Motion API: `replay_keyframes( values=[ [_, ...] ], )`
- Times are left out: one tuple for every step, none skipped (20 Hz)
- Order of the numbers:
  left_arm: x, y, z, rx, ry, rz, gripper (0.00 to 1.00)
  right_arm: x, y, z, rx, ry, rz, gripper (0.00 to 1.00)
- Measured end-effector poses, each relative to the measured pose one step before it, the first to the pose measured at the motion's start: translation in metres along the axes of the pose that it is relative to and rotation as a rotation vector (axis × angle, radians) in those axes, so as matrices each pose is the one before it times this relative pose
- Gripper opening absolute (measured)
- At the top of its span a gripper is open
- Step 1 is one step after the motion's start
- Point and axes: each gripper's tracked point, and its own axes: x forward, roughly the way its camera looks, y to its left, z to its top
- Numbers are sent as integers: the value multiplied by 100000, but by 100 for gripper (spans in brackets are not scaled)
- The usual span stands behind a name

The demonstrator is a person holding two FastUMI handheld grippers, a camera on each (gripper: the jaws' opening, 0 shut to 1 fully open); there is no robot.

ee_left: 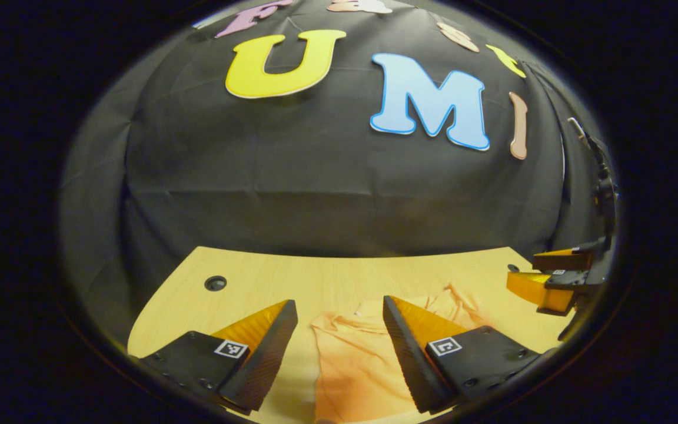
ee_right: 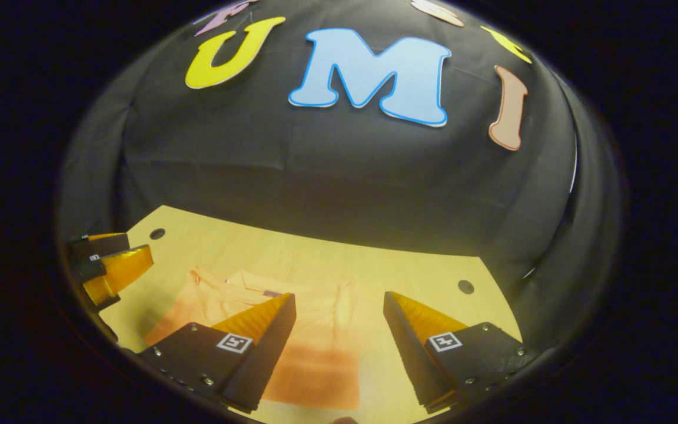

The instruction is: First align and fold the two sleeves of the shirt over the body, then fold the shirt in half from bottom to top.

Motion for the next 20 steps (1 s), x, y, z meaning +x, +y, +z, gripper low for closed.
replay_keyframes(
  values=[
    [-966, -428, 466, 1180, -1836, 737, 94, -910, -127, 310, -757, -2207, 440, 93],
    [-1026, -463, 506, 994, -1725, 629, 94, -1287, -288, 230, -447, -2067, 399, 93],
    [-1055, -698, 542, 538, -1771, 65, 95, -1243, -217, 334, -120, -1869, 868, 93],
    [-1104, -714, 573, 220, -1807, -152, 95, -1209, -217, 414, 268, -1801, 856, 92],
    [-1149, -676, 661, 223, -1628, -38, 94, -1065, -209, 421, 587, -1803, 1000, 93],
    [-1188, -659, 677, 234, -1715, 310, 94, -1076, -263, 319, 342, -1830, 874, 92],
    [-1013, -714, 659, 201, -1850, 143, 94, -1003, -465, 430, -85, -1755, 381, 93],
    [-1019, -709, 669, 25, -1846, 286, 94, -1236, -352, 315, -391, -1865, 352, 93],
    [-994, -776, 644, -59, -1793, 346, 95, -1373, -445, 335, -738, -2128, 244, 93],
    [-965, -721, 516, -92, -1387, 548, 95, -1351, -473, 87, -980, -2252, -334, 93],
    [-1032, -744, 427, -229, -1220, 399, 94, -1255, -510, 266, -825, -2090, -361, 93],
    [-1113, -800, 398, -266, -1290, 530, 94, -1108, -315, 35, -659, -2085, -94, 93],
    [-986, -599, 413, -278, -1642, 694, 94, -1106, -414, 161, -549, -1762, 52, 93],
    [-867, -615, 429, -151, -1322, 513, 94, -997, -321, 51, -563, -1737, 241, 93],
    [-1089, -610, 291, -6, -1248, 774, 94, -963, -300, 177, -495, -1512, 412, 93],
    [-983, -474, 198, 219, -885, 824, 94, -903, -149, -33, -355, -1548, 478, 93],
    [-1420, -539, 414, 134, -1534, 773, 94, -869, -174, 278, -213, -1545, 501, 93],
    [-1026, -470, 303, 28, -1185, 681, 94, -776, -108, 158, -154, -1176, 419, 93],
    [-928, -437, 162, -43, -1106, 272, 94, -774, -161, 338, -67, -1495, 42, 93],
    [-610, -427, 265, 338, -640, -321, 94, -579, -206, 341, -84, -1400, -401, 93]
  ],
)
